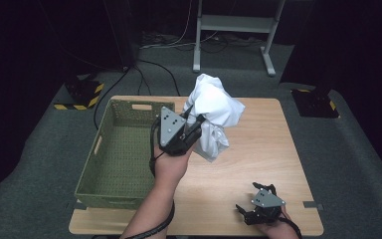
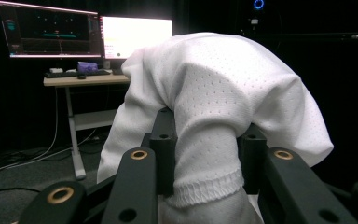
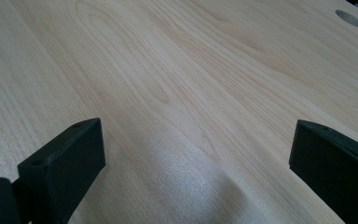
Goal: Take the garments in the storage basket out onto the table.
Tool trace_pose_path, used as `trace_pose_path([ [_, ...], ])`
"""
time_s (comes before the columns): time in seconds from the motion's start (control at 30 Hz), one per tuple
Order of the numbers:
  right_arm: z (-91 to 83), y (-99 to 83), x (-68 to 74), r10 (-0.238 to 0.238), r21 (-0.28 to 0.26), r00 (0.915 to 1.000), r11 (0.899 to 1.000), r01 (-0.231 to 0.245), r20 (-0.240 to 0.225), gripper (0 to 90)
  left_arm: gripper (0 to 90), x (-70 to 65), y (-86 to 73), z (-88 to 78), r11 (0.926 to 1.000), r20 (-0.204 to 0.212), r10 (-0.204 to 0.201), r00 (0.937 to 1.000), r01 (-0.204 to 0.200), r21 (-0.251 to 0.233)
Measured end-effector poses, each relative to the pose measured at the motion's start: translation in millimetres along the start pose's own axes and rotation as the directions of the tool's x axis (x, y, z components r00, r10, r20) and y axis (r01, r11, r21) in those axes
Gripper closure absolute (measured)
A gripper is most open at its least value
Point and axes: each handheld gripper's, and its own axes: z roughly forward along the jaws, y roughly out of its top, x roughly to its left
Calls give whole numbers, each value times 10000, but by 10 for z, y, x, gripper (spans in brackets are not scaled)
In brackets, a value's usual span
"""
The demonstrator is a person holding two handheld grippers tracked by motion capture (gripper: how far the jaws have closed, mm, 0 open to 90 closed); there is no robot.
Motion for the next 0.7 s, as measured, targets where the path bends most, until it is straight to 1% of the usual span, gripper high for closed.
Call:
trace_pose_path([
  [0.43, 0, 0, 1, -16, -2, 10000, 10000, 16, -13, 29, 674, -85, -53, 98, 9999, 226, 4, 9997, -7, 149],
  [0.7, -2, -1, 0, -17, -20, 10000, 10000, 17, -25, 29, 674, -135, -106, 161, 9996, 272, -21, 9996, 13, 280],
])
